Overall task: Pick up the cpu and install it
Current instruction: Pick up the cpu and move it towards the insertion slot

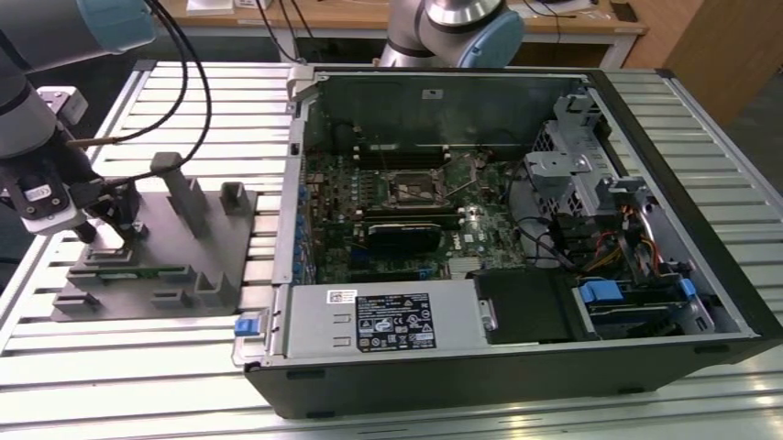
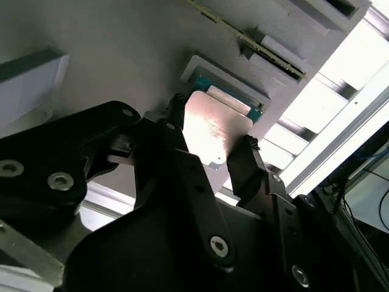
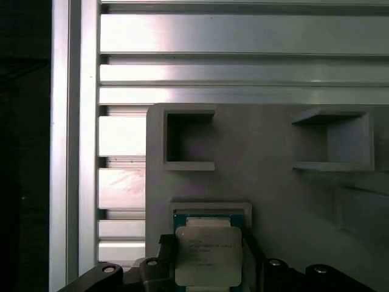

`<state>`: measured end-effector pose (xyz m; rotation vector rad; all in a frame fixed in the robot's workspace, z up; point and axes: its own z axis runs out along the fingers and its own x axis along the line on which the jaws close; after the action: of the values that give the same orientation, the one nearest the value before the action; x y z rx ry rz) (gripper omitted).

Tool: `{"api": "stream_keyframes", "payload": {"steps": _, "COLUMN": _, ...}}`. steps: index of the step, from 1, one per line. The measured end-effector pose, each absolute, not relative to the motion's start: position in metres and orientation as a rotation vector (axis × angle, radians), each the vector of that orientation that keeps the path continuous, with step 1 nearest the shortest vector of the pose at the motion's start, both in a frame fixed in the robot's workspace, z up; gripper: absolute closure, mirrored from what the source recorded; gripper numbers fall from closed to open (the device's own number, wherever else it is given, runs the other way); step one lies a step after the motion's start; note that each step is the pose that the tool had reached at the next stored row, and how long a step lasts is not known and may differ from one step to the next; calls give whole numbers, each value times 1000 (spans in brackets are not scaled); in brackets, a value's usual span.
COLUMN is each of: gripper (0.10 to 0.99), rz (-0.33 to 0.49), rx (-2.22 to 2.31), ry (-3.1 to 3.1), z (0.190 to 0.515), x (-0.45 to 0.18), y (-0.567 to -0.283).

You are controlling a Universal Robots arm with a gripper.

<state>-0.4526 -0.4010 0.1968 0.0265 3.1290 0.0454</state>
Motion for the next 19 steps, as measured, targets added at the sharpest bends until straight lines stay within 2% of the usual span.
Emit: {"api": "stream_keyframes", "payload": {"steps": 19, "gripper": 557, "rz": 51, "rx": 27, "ry": 3129, "z": 249, "x": -453, "y": -401}}
